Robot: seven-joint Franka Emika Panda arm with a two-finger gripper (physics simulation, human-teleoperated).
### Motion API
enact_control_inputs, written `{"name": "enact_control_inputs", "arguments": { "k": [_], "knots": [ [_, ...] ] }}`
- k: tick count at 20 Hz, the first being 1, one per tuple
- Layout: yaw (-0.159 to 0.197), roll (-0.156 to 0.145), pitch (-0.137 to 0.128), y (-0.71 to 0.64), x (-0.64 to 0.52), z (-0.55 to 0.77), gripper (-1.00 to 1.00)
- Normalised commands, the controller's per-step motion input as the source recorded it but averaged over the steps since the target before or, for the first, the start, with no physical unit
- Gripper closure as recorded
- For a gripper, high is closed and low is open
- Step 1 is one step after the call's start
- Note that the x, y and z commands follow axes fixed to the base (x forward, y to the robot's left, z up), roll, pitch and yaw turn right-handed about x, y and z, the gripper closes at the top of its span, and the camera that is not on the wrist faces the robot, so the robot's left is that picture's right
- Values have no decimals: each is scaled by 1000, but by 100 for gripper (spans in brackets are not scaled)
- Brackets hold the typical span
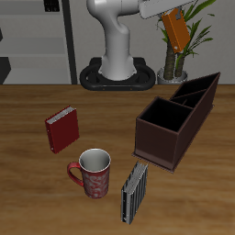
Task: Place the orange book into the left desk caddy's left compartment and place the striped book into the left desk caddy's right compartment and place the red book into the left desk caddy's right compartment
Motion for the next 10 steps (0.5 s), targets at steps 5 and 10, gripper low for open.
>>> {"name": "enact_control_inputs", "arguments": {
  "k": [5, 10],
  "knots": [
    [79, 76, -66, 143, 55, -127, 100],
    [13, -3, 24, 32, 161, -209, 100]
  ]
}}
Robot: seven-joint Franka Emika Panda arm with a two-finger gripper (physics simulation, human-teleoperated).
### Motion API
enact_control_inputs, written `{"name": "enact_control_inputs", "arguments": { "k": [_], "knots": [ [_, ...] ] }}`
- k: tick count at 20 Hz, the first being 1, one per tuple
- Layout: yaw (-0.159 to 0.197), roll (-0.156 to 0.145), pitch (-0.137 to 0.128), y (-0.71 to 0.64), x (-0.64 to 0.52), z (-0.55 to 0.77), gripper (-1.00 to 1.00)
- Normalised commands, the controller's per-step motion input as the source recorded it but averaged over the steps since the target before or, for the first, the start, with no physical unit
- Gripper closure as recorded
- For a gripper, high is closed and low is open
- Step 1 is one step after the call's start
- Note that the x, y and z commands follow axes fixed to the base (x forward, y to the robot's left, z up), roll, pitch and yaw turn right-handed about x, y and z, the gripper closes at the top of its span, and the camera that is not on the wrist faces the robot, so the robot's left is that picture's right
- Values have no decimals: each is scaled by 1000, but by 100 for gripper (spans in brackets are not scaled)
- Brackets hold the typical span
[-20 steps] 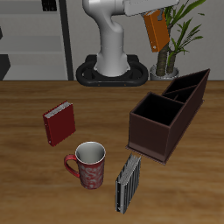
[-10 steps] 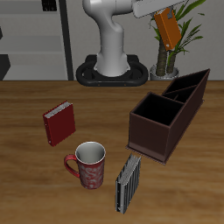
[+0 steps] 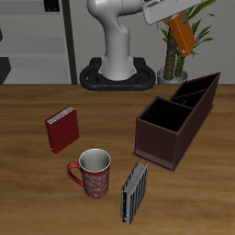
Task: Place the orange book into the left desk caddy's left compartment and place the striped book into the left desk caddy's right compartment and place the red book into the left desk caddy's right compartment
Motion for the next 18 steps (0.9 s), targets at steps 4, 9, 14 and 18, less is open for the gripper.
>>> {"name": "enact_control_inputs", "arguments": {
  "k": [4, 9, 14, 18],
  "knots": [
    [27, 11, -21, 55, -12, -91, 100],
    [22, 0, -5, 35, 56, -129, 100],
    [34, 10, 11, 65, 128, -204, 100],
    [32, -2, 26, 53, 209, -259, 100]
  ]
}}
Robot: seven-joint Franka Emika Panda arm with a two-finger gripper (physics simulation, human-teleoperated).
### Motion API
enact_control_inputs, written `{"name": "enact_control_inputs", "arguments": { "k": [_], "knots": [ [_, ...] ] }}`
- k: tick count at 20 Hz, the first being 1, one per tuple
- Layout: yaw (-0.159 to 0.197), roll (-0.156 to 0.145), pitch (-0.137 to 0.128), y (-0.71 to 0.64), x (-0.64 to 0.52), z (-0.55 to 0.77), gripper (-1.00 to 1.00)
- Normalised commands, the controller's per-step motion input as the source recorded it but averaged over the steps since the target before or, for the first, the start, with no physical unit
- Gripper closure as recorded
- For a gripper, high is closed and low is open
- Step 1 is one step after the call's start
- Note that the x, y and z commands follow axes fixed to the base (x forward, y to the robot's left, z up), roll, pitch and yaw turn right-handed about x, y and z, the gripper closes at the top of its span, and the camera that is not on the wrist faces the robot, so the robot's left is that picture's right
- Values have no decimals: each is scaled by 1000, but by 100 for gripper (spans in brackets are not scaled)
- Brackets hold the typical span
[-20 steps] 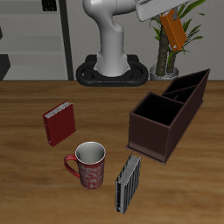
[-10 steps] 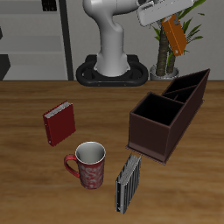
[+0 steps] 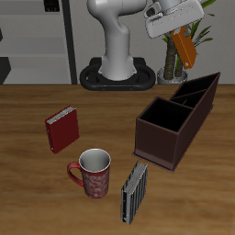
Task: Place the orange book into the left desk caddy's left compartment and place the striped book into the left desk caddy's right compartment and place the red book into the left desk caddy's right compartment
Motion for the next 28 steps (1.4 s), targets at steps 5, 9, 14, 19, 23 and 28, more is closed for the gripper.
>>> {"name": "enact_control_inputs", "arguments": {
  "k": [5, 9, 14, 19, 23, 28],
  "knots": [
    [26, 10, -6, 54, 2, -125, 100],
    [24, 11, 1, 41, -9, -117, 100],
    [48, 32, 8, 88, 19, -165, 100],
    [38, 36, 18, 72, 51, -165, 100],
    [48, 27, 9, 67, 25, -134, 100],
    [29, 14, -5, 22, 52, -19, 100]
  ]
}}
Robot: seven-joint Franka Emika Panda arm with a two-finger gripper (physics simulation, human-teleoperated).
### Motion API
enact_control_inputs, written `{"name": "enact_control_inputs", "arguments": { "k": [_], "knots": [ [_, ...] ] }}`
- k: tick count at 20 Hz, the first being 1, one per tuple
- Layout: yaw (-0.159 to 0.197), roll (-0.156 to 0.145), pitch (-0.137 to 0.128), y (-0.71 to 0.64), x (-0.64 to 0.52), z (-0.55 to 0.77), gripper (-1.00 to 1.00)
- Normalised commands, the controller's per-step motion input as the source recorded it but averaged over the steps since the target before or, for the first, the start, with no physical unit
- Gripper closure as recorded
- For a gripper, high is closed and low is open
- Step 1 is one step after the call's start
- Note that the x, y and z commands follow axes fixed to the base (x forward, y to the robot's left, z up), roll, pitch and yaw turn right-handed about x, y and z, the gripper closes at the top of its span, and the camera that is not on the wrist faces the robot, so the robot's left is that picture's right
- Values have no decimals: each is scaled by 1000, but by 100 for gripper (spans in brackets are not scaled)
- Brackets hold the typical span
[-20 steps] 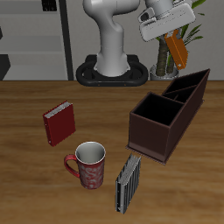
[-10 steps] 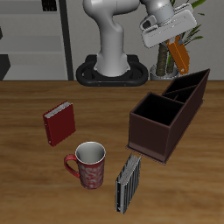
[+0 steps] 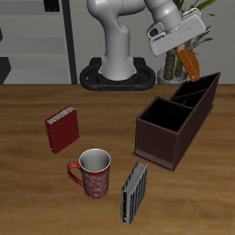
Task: Place the orange book into the left desk caddy's left compartment and place the striped book into the left desk caddy's right compartment and place the red book into the left desk caddy's right compartment
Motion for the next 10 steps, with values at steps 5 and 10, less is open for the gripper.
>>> {"name": "enact_control_inputs", "arguments": {
  "k": [5, 10],
  "knots": [
    [19, -1, 0, 5, 89, -19, 100],
    [-6, -1, 19, 12, 34, -60, 100]
  ]
}}
